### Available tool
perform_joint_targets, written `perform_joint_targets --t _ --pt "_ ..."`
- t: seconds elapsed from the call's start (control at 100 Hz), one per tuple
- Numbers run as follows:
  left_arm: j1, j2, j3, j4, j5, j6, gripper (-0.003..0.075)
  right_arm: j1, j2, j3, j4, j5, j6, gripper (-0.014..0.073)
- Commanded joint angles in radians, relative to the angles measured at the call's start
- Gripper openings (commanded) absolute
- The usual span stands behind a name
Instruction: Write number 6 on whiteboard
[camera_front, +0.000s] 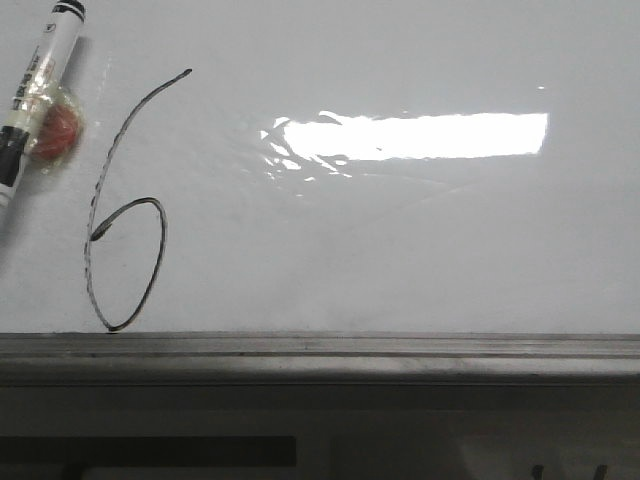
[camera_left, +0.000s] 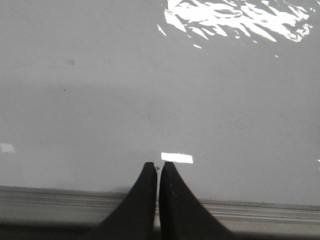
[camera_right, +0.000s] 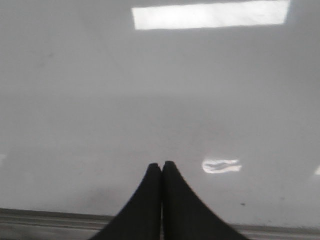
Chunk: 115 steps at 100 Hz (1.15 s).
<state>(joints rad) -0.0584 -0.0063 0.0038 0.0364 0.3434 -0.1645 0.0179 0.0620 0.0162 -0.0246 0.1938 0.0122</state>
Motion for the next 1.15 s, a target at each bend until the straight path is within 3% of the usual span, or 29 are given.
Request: perform_joint_targets --t 0.0,0.31,1.14 --pt "0.005 -0.031 0.046 0.003 -0.037 -0.008 -0.0019 -0.061 -0.044 0.024 -0.014 -0.006 -0.002 -0.0064" --pt "0.005 -0.031 0.046 0.003 -0.037 -0.008 -0.0019 -0.111 -0.091 0.024 -0.021 0.127 -0.002 -0.0064" --pt "0.005 -0.031 0.046 0.003 -0.037 -0.008 -0.0019 -0.111 -0.091 0.024 -0.021 0.125 -0.003 -0.0064"
